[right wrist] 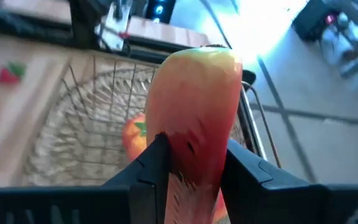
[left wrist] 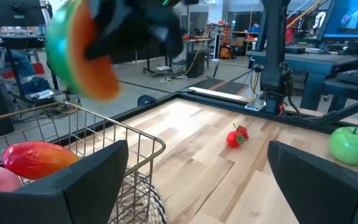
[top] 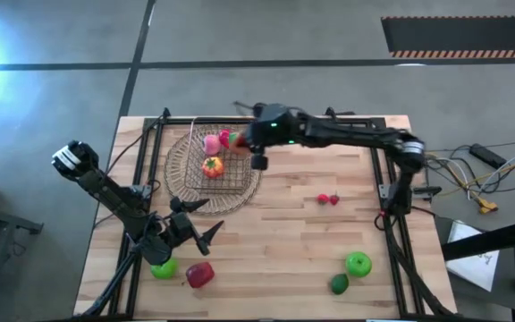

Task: Build produce basket
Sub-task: Put the watermelon into the basket

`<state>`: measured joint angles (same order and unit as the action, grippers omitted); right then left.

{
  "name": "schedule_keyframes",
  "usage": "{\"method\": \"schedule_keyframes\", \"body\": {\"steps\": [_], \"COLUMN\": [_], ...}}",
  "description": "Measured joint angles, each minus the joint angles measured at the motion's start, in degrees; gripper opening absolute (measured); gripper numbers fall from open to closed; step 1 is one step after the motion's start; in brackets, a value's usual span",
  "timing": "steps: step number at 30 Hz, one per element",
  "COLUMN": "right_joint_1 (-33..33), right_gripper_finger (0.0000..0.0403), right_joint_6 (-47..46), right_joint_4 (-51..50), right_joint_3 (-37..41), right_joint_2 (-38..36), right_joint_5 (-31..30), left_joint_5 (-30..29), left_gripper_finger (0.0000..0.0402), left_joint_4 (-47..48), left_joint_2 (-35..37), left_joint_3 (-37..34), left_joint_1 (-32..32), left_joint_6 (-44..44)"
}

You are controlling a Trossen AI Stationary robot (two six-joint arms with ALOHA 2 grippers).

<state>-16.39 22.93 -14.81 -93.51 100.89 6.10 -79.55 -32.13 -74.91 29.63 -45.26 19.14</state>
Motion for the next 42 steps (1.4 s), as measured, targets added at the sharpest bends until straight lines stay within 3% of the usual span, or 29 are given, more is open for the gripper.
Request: {"method": "schedule_keyframes", "body": {"steps": [3, 9, 14, 22, 29, 37, 42], "right_joint_1": [0.03, 0.0, 0.0, 0.0, 0.27, 0.27, 0.66], "right_gripper_finger": [0.0098, 0.0098, 0.0098, 0.0098, 0.0105, 0.0171, 0.0198], "right_joint_6": [5.9, 19.42, 29.25, 33.76, 36.41, 39.22, 39.25], "right_joint_4": [-1.5, -11.94, -22.49, -34.56, -37.64, -37.2, -37.64], "right_joint_3": [-6.15, -18.15, -27.41, -37.12, -40.22, -40.32, -40.57], "right_joint_2": [6.21, 16.07, 23.83, 32.87, 35.51, 35.29, 34.86], "right_joint_5": [0.66, 9.99, 10.43, 10.85, 11.06, 10.0, 2.84], "left_joint_5": [0.0, 0.0, -0.01, 0.0, 0.0, -0.02, -0.02], "left_gripper_finger": [0.0368, 0.0368, 0.0368, 0.0368, 0.0368, 0.0368, 0.0368], "left_joint_4": [0.05, 0.06, 0.04, 0.1, 0.1, 0.07, 0.07], "left_joint_2": [0.38, 1.7, 1.85, 1.85, 1.85, 1.85, 1.85], "left_joint_3": [0.08, 0.07, 0.07, -0.2, -0.33, -0.33, -0.33], "left_joint_1": [-0.56, -2.24, -2.57, -3.0, -3.05, -3.05, -3.11], "left_joint_6": [-0.02, -0.1, -0.52, -0.52, -0.52, -0.52, -0.5]}}
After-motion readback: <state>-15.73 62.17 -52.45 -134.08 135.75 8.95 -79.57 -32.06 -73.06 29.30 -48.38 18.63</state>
